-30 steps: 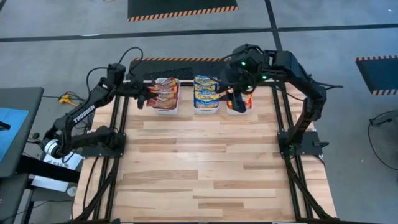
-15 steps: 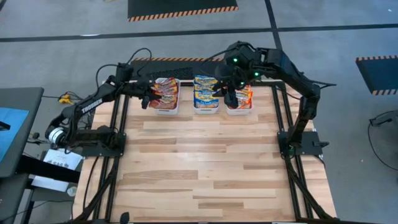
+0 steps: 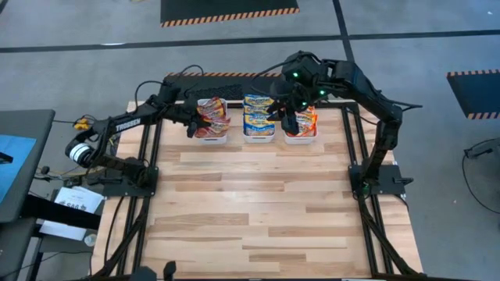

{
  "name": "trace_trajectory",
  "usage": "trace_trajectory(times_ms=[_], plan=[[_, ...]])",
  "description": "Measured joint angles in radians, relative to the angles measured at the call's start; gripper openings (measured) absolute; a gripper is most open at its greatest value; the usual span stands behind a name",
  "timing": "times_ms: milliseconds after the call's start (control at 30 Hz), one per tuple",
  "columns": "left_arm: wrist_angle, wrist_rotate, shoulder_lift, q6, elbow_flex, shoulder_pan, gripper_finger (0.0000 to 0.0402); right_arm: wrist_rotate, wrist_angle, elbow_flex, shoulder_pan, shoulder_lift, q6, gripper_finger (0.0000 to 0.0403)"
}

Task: Sort Maruchan noodles
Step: Put the red noodle pack into the top left white bin

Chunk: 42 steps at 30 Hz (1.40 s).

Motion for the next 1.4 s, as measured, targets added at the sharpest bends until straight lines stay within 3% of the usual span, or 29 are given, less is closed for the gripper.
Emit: trace_trajectory(times_ms=[300, 567, 967, 1400], plan=[[-0.098, -0.065, 0.001, 0.02, 0.001, 0.001, 0.0052, 0.0, -0.002, 0.0, 0.0, 0.0, 0.022, 0.0162], [-0.099, -0.135, 0.003, -0.109, 0.001, 0.002, 0.0078, 0.0, 0.0, 0.0, 0.0, 0.0, 0.021, 0.0162], [-0.142, -0.017, 0.003, -0.266, 0.032, 0.0, 0.0181, 0.0, -0.002, 0.0, 0.0, 0.0, 0.021, 0.0162], [-0.242, -0.013, 0.003, -0.307, 0.229, 0.0, 0.0192, -0.001, -0.002, 0.0, 0.001, 0.0, 0.021, 0.0162]])
